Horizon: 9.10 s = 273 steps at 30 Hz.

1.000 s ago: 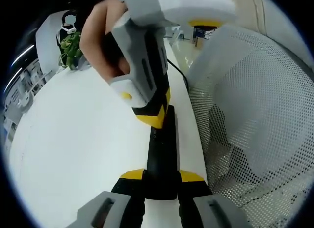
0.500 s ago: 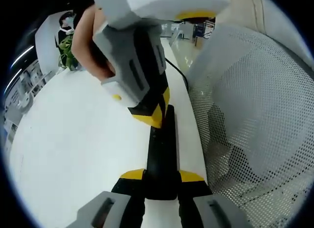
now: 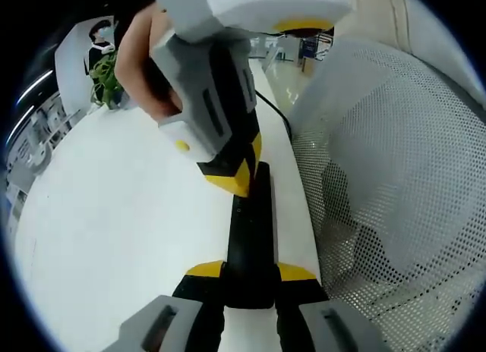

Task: Press the specified remote control buttons in sequence, fully releasing each button before pressing the next.

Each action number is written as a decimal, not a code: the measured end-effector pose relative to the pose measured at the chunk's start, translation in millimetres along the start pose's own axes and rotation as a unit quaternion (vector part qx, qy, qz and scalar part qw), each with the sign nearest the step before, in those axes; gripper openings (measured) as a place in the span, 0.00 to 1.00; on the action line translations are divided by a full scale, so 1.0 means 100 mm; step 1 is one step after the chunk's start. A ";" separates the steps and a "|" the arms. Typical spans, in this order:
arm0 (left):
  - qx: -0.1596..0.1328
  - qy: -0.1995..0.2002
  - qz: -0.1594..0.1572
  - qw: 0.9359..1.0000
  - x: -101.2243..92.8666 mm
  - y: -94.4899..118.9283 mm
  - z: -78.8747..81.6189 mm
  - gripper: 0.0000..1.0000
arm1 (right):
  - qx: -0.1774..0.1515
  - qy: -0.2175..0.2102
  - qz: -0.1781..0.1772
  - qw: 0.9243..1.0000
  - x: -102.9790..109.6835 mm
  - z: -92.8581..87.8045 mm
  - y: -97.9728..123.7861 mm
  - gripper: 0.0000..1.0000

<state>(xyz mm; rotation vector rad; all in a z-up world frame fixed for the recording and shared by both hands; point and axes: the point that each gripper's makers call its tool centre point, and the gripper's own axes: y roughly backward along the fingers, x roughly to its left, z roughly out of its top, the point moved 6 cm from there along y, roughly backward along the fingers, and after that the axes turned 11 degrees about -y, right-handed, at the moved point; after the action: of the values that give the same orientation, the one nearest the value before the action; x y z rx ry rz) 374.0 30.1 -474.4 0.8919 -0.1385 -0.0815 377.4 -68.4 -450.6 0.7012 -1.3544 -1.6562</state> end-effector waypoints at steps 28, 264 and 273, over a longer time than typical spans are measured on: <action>0.000 0.000 0.001 1.000 0.00 0.00 0.00 0.24 | 0.010 -0.041 0.003 0.999 -0.04 -0.10 -0.02 0.08; -0.043 0.013 0.009 0.999 0.00 0.01 -0.01 0.24 | -0.121 -0.530 -0.195 0.816 -0.08 0.10 -0.07 0.00; -0.044 0.019 0.008 0.999 0.00 0.02 -0.01 0.24 | -0.081 -0.507 -0.198 0.835 -0.10 0.15 -0.10 0.00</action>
<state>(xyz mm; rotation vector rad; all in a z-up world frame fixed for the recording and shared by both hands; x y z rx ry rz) 373.9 32.0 -473.9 0.8035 -0.1056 -0.0553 367.3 -52.4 -457.4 -0.0948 -1.7934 -2.6367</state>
